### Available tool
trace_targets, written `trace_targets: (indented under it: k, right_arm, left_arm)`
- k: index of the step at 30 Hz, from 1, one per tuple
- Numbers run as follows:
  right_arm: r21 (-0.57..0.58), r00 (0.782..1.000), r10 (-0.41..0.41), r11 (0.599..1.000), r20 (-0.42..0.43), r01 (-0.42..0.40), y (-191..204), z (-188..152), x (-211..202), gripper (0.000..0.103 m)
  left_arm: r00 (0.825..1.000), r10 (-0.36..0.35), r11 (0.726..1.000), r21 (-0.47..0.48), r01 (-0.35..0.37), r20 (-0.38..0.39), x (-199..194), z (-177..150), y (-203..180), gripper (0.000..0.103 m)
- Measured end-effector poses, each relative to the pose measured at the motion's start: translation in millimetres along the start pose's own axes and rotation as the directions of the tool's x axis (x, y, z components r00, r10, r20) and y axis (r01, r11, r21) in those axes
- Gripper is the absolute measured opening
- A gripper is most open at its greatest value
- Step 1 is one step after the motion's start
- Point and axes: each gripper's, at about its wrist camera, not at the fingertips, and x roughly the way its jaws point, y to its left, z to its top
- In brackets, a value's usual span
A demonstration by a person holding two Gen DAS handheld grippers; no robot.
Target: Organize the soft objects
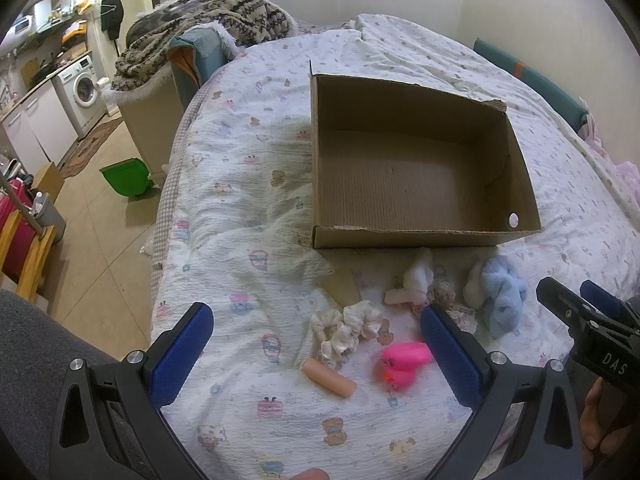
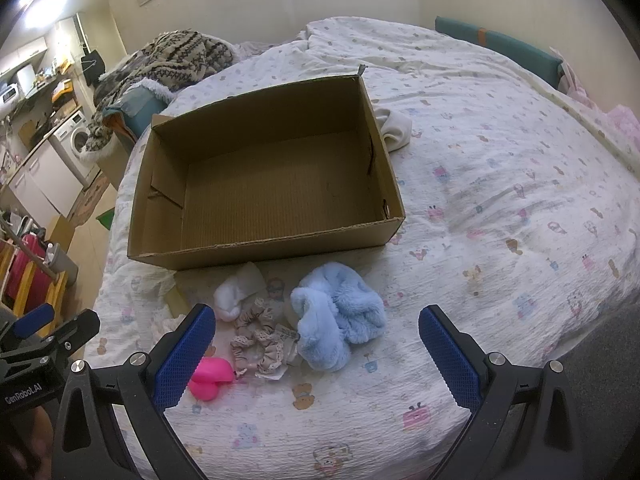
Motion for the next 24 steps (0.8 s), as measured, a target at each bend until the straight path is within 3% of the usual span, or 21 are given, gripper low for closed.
trace_targets:
  k: [24]
  right_arm:
    - [0.004,1.0,0.005,1.0,-0.001,-0.005,-0.3,0.4,-0.1,0.103]
  left_arm:
    - [1.0,-0.001,1.0,0.003,0.001,-0.004,-0.9,1.6,0.1,0.103]
